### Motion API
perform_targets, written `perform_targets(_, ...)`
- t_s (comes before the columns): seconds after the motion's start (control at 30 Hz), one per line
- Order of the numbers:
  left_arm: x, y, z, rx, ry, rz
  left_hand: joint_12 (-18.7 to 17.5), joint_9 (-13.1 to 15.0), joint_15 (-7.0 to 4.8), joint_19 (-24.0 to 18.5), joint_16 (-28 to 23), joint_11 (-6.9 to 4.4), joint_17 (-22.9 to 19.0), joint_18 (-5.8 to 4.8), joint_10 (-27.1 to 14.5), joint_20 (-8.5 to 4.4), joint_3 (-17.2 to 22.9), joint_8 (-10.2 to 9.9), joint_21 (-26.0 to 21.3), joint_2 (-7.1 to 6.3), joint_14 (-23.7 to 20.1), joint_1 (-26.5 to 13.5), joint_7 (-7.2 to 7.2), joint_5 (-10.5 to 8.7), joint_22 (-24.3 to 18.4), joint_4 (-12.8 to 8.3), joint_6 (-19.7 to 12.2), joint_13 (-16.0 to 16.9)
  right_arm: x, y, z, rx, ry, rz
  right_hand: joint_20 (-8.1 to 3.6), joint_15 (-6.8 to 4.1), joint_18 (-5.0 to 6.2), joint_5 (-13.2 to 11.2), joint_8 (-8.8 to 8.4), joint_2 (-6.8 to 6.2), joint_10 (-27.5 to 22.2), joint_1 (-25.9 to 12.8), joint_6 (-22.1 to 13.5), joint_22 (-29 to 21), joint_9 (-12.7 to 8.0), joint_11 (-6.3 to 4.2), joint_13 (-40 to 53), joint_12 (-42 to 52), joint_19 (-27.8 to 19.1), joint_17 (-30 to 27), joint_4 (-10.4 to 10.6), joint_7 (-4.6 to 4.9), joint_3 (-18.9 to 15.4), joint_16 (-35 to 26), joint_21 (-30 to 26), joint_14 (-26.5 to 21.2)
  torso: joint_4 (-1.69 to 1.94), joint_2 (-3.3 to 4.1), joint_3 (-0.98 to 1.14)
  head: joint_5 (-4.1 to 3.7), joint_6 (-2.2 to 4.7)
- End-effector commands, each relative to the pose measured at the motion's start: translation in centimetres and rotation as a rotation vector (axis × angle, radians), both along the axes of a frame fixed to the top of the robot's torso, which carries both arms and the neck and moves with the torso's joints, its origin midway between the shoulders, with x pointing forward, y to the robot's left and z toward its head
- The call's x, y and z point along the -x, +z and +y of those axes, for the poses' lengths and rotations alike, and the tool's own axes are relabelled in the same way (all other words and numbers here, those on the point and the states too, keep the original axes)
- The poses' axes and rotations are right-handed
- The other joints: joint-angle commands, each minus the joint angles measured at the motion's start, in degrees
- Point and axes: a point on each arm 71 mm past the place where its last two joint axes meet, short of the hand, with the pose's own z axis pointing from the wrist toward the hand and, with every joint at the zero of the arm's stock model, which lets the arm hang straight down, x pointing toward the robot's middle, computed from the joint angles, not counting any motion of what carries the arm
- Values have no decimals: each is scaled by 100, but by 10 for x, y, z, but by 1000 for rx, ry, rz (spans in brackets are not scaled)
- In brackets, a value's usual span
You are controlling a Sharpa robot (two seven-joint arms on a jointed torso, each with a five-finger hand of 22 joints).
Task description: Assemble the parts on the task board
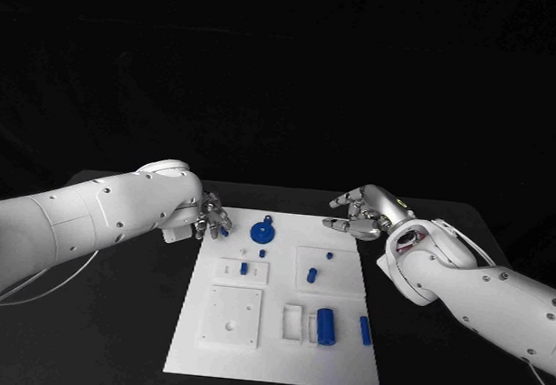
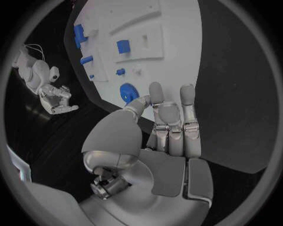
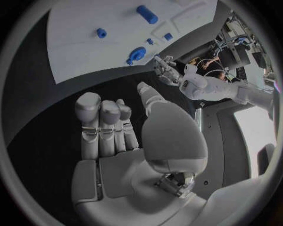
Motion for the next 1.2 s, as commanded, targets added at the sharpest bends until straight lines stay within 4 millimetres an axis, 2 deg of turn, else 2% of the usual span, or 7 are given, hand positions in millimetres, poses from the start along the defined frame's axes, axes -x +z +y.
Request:
perform_targets(0.03,8,6,1,18,48,-42,120,714,-4,55,-24,-50,61,9,300,6,0,-96,45,-94,74,25,-491,79,111,-62,592,-2,-1,0,-2,5,-4,-2,18,-2,81,29,-21,11,-18,-45,-15,552,-5,21,-10,-17,285,-8,19,14,-30,-29,-36,28,62,-61,3,-3,-47)
perform_targets(0.17,21,8,4,28,46,-46,353,744,9,46,31,-66,288,70,295,58,-48,-422,128,-173,118,111,-505,79,116,-56,826,-47,-2,-2,-4,6,-8,0,18,-2,81,29,-21,11,-18,-45,-15,552,-5,21,-10,-17,285,-8,19,14,-30,-29,-36,28,97,-117,11,20,-93)
perform_targets(0.3,33,8,6,41,49,-57,441,799,9,44,62,-74,369,84,294,67,-63,-497,185,-200,134,123,-520,93,119,-52,902,-54,-2,-4,-5,8,-10,4,18,-2,81,29,-21,11,-18,-45,-15,552,-5,21,-10,-17,285,-8,19,14,-30,-29,-36,28,121,-158,24,55,-130)
perform_targets(0.43,44,6,7,58,58,-76,479,794,13,28,71,-75,403,117,296,92,-71,-613,250,-220,141,142,-523,93,117,-39,984,-77,-2,-6,-5,9,-11,9,18,-2,83,41,-22,15,-17,-46,-16,550,-5,21,-11,-18,285,-7,22,14,-29,-28,-46,28,148,-193,21,72,-172)
perform_targets(0.6,55,0,7,90,87,-119,497,757,16,25,83,-78,426,150,297,120,-73,-669,286,-226,147,155,-524,86,115,-32,1028,-83,-2,-8,-6,10,-12,13,18,-2,83,41,-22,15,-17,-46,-16,550,-5,21,-11,-18,285,-7,22,14,-29,-28,-46,28,176,-236,29,93,-221)
perform_targets(0.83,65,-8,1,122,103,-154,533,713,23,15,107,-80,446,205,297,164,-85,-704,337,-236,150,190,-527,78,114,-11,1075,-77,-2,-10,-6,11,-14,16,18,-2,83,41,-22,15,-17,-46,-16,550,-5,21,-11,-18,285,-7,22,14,-29,-28,-46,28,192,-263,36,103,-262)
perform_targets(1.2,76,-25,-13,97,60,-110,548,700,26,7,104,-80,423,223,296,180,-88,-707,359,-230,146,201,-530,47,113,3,1092,-75,-2,-11,-5,13,-12,19,18,-2,83,41,-22,15,-17,-46,-16,550,-5,21,-11,-18,285,-7,22,14,-29,-28,-46,28,178,-236,39,131,-298)
